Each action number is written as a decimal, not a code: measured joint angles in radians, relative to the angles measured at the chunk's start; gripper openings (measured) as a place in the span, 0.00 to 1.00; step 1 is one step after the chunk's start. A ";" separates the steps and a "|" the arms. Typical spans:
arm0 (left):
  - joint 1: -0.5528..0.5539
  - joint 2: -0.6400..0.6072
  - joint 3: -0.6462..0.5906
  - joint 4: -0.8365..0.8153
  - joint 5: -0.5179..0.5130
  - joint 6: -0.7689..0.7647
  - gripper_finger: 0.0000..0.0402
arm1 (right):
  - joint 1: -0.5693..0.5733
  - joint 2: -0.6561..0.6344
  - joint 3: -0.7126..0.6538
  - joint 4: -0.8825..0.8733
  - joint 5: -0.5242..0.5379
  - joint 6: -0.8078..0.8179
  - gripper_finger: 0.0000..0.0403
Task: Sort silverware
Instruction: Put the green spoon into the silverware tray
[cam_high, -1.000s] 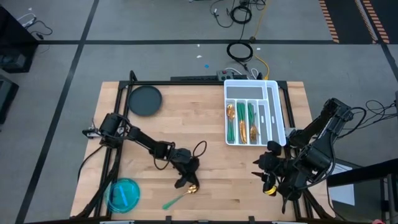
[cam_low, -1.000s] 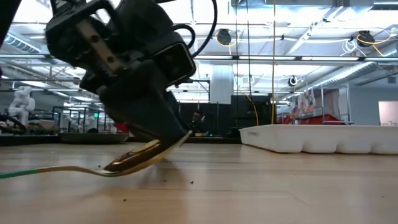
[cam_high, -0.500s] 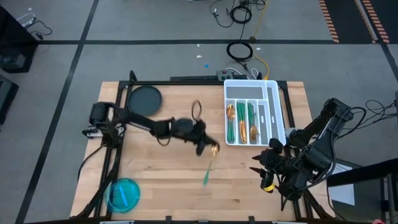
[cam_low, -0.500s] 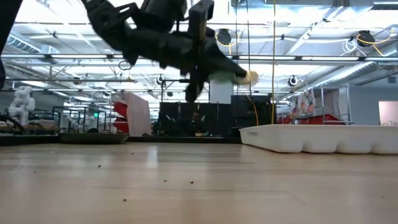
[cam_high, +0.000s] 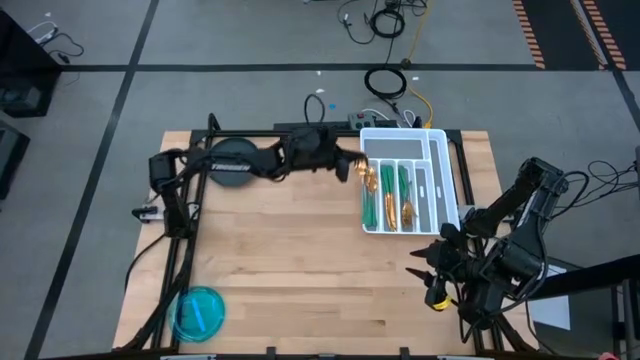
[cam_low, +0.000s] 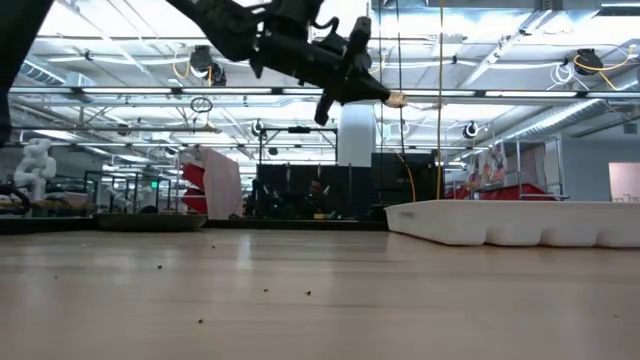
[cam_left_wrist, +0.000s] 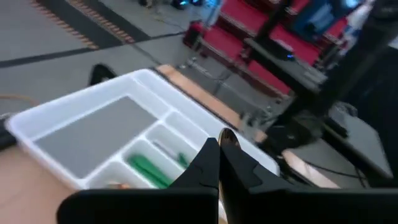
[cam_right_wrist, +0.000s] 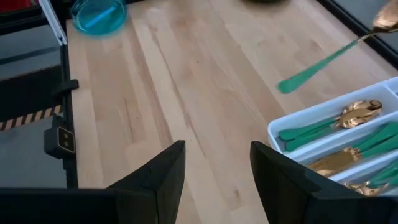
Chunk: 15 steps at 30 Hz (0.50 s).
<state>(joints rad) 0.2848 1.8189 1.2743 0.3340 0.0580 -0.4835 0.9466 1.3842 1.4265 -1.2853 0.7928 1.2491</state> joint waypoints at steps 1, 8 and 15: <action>0.012 0.014 0.018 -0.014 0.000 0.000 0.00 | 0.000 0.000 0.000 0.000 0.001 0.000 0.43; 0.071 0.175 0.127 -0.015 0.074 -0.066 0.00 | 0.000 0.000 0.000 -0.013 0.019 -0.001 0.43; 0.088 0.339 0.245 -0.011 0.130 -0.105 0.00 | 0.000 0.000 0.000 -0.044 0.018 0.022 0.43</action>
<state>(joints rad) 0.3733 2.1574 1.5190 0.3231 0.1880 -0.5887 0.9466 1.3842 1.4265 -1.3291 0.8108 1.2713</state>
